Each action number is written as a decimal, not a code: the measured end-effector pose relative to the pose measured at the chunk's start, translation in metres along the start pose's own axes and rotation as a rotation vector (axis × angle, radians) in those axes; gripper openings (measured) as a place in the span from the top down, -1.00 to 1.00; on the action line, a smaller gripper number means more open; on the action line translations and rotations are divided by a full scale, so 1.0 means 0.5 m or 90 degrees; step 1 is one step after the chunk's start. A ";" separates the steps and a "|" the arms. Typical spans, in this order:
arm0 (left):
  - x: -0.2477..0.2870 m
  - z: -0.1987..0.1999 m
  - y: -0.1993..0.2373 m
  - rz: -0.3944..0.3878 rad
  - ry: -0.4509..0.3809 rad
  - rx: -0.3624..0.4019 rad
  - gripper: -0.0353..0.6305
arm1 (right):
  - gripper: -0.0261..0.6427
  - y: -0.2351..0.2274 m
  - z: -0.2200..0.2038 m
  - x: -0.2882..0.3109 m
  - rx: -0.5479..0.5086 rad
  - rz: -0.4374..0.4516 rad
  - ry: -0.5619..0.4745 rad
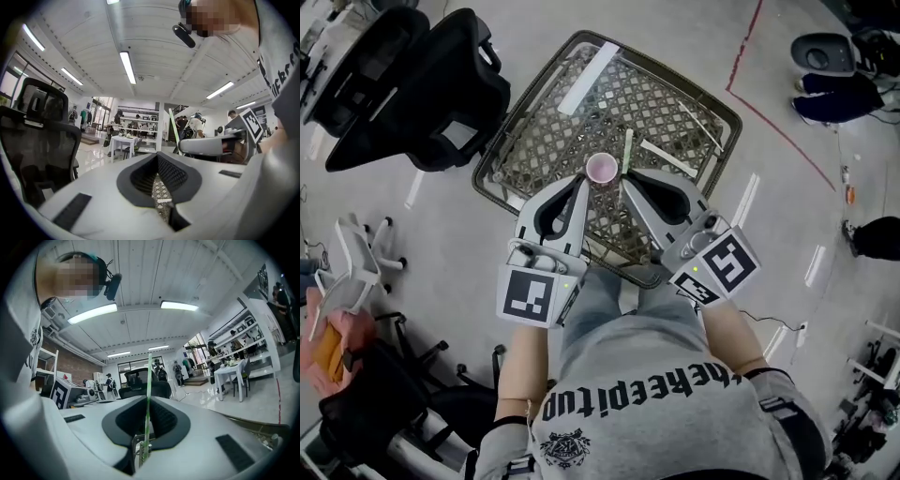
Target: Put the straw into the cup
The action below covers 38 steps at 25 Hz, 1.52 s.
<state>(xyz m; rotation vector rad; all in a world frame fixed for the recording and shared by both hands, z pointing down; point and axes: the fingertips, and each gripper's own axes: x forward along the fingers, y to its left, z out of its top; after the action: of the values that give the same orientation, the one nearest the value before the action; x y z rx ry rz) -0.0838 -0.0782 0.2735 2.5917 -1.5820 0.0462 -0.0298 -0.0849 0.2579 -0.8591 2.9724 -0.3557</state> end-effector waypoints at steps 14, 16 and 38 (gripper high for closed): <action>0.023 -0.036 0.007 -0.085 0.033 -0.007 0.82 | 0.79 -0.020 -0.032 0.013 0.015 -0.083 -0.007; 0.022 -0.049 0.006 -0.099 0.057 -0.003 0.82 | 0.79 -0.023 -0.036 0.017 0.016 -0.092 -0.008; 0.043 -0.126 0.041 -0.153 0.107 -0.015 0.82 | 0.79 -0.100 -0.108 0.064 0.030 -0.197 -0.016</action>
<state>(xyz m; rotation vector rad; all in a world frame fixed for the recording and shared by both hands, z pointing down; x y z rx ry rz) -0.0903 -0.0999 0.3392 2.6599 -1.2023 0.2184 -0.0352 -0.1317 0.3228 -1.3100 2.7932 -0.4173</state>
